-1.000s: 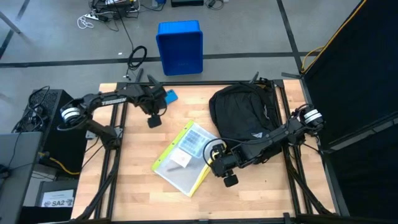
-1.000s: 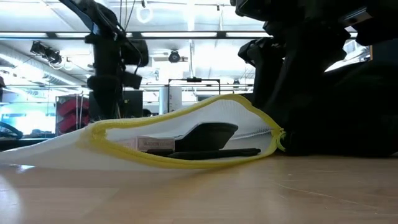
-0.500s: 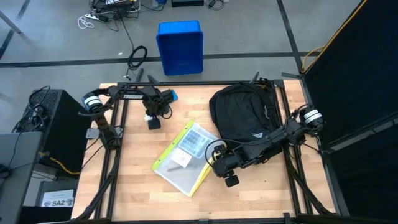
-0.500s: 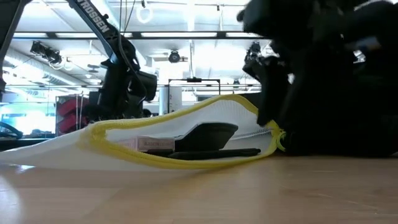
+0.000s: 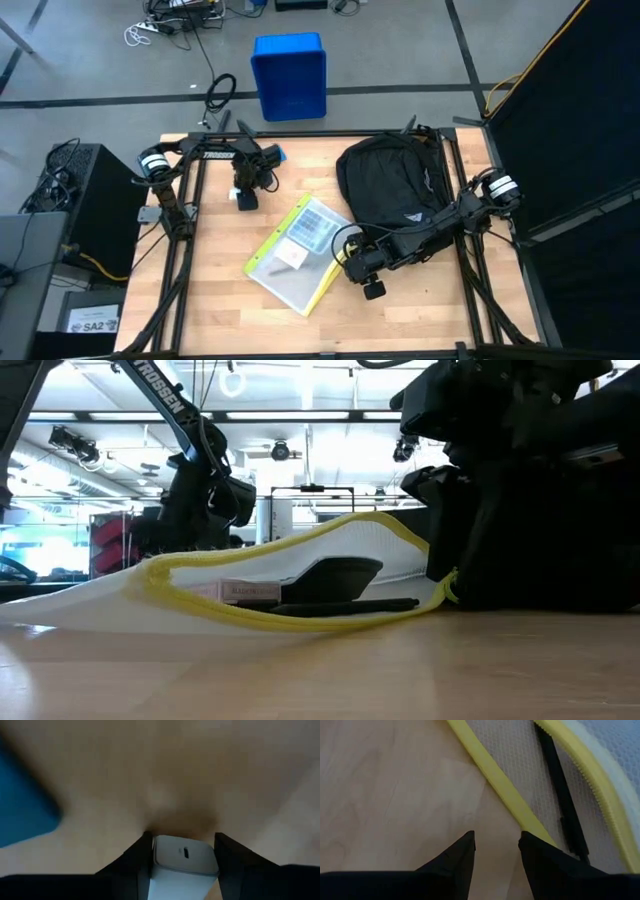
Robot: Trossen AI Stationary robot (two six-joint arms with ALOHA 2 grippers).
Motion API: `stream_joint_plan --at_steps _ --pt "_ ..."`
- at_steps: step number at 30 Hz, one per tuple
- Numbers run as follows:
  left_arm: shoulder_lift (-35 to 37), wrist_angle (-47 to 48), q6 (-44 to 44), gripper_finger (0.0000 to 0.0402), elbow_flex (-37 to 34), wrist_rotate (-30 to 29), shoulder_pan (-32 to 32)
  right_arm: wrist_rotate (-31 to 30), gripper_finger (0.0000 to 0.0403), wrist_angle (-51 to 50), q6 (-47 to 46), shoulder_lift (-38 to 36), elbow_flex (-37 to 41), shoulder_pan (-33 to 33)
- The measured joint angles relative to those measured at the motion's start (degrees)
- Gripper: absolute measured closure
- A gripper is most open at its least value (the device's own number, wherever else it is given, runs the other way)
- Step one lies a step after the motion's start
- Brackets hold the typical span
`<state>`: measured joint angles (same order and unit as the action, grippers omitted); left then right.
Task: Unpack backpack
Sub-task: Put the white charger adapter into the white zip bag
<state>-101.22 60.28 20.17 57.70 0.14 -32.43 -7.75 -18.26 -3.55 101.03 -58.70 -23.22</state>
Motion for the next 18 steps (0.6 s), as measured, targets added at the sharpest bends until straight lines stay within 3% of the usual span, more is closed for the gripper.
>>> stream_joint_plan --at_steps 5,10,18 --pt "0.0 0.9 -1.2 0.0274 1.8 1.0 3.8 0.0 0.0272 -0.2 -0.9 0.0 0.0 -0.1" --pt "0.2 1.1 -3.9 0.0274 8.2 4.0 10.2 -0.3 0.0274 -0.4 -1.9 -0.2 0.0 -0.2" --pt "6.7 -10.4 -4.1 0.0274 16.8 14.4 22.2 -7.3 0.0291 -4.3 -8.4 -8.9 -1.1 -1.1"
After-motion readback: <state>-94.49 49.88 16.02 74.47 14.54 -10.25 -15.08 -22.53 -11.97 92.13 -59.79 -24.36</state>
